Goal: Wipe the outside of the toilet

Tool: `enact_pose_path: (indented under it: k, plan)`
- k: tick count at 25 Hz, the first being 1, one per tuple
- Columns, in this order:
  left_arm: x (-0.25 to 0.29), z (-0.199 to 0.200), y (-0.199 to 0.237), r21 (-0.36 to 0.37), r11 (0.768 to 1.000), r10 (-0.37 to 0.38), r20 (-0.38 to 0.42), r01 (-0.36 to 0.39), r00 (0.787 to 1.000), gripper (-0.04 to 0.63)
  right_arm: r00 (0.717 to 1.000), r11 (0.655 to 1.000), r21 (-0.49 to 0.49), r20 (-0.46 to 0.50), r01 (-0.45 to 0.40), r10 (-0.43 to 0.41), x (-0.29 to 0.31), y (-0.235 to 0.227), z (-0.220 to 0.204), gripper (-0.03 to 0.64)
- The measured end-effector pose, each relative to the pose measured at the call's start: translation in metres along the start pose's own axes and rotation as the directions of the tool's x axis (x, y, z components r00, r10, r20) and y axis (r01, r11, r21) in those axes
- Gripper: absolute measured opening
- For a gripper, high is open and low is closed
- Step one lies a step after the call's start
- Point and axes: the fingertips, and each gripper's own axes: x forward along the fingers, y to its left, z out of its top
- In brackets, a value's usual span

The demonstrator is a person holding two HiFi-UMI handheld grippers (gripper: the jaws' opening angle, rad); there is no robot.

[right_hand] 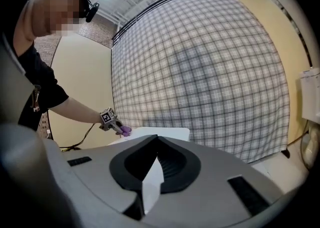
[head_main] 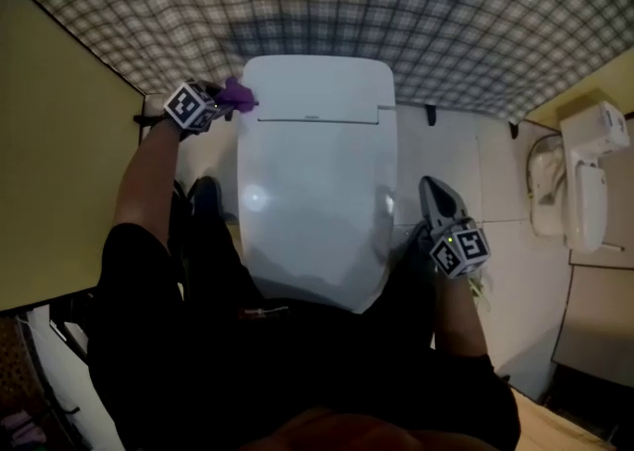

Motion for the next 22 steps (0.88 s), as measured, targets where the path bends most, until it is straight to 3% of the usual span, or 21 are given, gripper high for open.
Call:
enact_pose_path:
  k: [5,10,12,17,22]
  plan:
    - [0.011,0.005,-0.004,0.052,0.998,-0.029,-0.007,0.029,1.000,0.135,1.000,1.000,-0.010,-0.013,0.015,-0.015,0.006,0.001,0.002,0.003]
    - [0.018,0.018,-0.010,0.033,0.998,-0.057,0.007,0.056,0.998,0.137,1.000,1.000,0.007,-0.010,0.022,-0.022,0.001,-0.011,0.001,0.003]
    - [0.026,0.032,-0.020,0.077,0.995,-0.056,-0.012,0.057,0.998,0.135,1.000,1.000,0.016,-0.004,0.021,-0.021,-0.003,-0.014,-0.002,0.003]
    - [0.035,0.053,-0.038,0.183,0.979,-0.072,-0.129,0.095,0.989,0.132,0.999,0.998,0.036,0.023,0.044,-0.045,-0.028,-0.034,-0.011,0.003]
    - [0.039,0.054,-0.039,0.213,0.969,-0.065,-0.250,0.121,0.966,0.130,0.996,0.994,0.082,0.050,0.076,-0.080,-0.055,-0.064,-0.020,0.003]
